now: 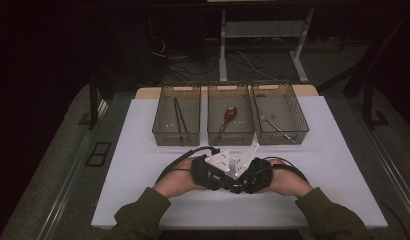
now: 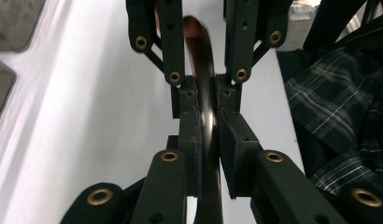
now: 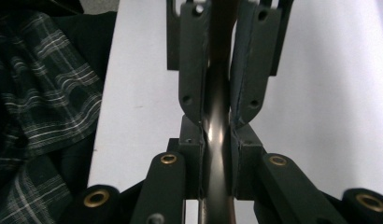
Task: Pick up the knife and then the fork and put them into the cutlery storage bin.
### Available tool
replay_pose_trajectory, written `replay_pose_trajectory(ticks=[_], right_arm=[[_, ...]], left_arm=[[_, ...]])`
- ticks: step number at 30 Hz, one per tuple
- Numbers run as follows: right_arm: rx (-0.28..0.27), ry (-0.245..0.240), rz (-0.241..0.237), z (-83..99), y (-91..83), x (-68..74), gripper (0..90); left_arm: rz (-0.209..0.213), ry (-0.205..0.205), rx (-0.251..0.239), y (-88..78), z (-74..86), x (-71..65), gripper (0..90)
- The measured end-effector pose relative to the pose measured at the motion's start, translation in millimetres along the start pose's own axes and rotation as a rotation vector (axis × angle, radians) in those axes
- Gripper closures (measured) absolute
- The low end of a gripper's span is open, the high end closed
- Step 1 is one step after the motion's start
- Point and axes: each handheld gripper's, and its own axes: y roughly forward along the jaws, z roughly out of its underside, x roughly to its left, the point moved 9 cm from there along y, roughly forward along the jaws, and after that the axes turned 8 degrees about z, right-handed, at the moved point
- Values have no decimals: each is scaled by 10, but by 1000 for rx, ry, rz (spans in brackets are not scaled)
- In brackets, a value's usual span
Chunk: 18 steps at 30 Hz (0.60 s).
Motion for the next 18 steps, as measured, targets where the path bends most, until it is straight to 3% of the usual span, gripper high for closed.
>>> replay_pose_trajectory(ticks=[3, 9, 13, 18], right_arm=[[3, 21, 17, 37, 2, -35, 774], [0, 34, 52, 123, -56, -161, 774], [1, 88, 82, 208, -113, -256, 773], [9, 166, 122, 364, -210, -399, 773]], left_arm=[[-29, -37, -43, -78, 1, 40, 674], [-87, -125, -190, -334, 57, 54, 559], [-165, -165, -274, -521, 174, 70, 451], [-266, -223, -353, -738, 360, 57, 386]])
